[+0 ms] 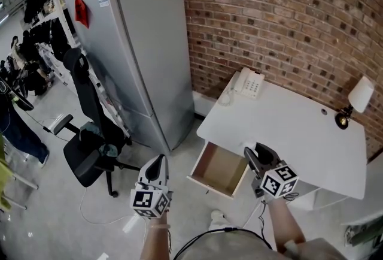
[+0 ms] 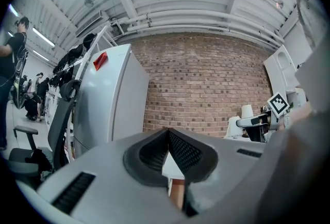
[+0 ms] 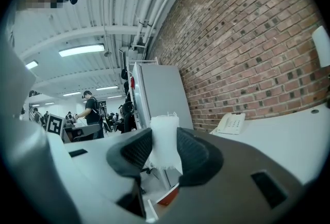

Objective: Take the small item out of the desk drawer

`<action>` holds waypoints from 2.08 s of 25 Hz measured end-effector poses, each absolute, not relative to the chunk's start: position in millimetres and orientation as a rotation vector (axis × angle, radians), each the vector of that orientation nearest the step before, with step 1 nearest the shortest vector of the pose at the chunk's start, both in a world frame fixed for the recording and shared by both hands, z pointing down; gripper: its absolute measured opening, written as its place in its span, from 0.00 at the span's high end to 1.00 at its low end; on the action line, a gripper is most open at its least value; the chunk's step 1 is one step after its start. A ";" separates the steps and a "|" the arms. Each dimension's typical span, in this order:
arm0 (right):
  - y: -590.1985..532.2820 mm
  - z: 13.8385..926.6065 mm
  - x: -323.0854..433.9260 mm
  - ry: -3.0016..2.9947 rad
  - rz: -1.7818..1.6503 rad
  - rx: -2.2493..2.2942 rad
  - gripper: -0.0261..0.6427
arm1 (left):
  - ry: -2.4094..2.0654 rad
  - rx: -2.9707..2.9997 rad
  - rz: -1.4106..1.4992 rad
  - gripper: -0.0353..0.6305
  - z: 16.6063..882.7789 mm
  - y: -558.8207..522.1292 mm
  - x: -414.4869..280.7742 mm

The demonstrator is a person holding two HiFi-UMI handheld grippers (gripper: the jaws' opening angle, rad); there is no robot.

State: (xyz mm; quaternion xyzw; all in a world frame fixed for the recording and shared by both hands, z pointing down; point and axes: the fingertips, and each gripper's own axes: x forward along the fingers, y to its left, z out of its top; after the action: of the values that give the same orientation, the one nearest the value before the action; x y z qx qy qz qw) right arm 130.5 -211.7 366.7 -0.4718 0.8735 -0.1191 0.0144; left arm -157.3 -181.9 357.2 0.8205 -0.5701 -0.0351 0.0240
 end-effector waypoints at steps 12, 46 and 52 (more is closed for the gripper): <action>-219.4 360.1 132.3 2.716 -0.334 -1.473 0.73 | -1.813 2.517 -0.123 0.94 351.6 -182.3 -168.0; -237.7 373.2 146.4 2.657 -0.353 -1.530 0.73 | -1.850 2.453 -0.120 0.94 366.6 -195.9 -184.5; -243.5 373.3 146.5 2.651 -0.347 -1.520 0.73 | -1.848 2.448 -0.119 0.94 369.8 -202.7 -184.1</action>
State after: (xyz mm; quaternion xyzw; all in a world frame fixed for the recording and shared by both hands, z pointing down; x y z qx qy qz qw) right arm 146.5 -243.5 373.3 -0.4941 0.8614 -0.1129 0.0332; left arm -184.1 -202.7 369.8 0.7970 -0.6017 -0.0388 0.0362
